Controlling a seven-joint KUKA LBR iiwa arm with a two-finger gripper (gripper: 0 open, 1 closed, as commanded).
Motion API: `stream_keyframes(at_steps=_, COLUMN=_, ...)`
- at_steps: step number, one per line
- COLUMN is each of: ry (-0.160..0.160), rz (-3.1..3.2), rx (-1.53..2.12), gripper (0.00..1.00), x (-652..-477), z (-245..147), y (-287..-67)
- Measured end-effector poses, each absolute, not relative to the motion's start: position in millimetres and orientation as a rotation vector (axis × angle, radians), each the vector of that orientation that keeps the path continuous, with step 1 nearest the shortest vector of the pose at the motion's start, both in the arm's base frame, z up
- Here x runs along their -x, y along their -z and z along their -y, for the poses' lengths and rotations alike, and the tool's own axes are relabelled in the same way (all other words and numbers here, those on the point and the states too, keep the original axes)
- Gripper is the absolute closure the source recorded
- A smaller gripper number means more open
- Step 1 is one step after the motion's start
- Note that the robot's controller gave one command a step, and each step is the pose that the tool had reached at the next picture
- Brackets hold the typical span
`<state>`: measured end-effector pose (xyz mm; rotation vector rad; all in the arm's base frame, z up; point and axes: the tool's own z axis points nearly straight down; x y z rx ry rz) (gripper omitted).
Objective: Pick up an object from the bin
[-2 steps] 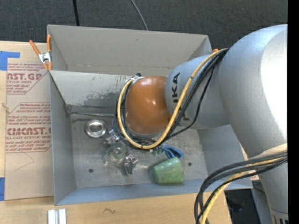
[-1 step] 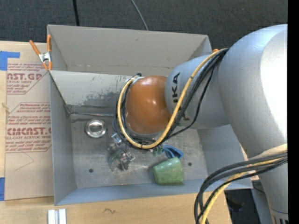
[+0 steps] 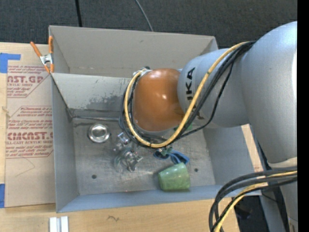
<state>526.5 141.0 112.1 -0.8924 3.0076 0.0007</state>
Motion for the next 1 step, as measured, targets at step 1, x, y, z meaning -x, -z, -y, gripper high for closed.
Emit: stream_keyframes(at_steps=1, ry=-0.001, rz=-3.006, rx=0.893, gripper=1.0, x=-527.4, z=-142.1, y=-152.1)
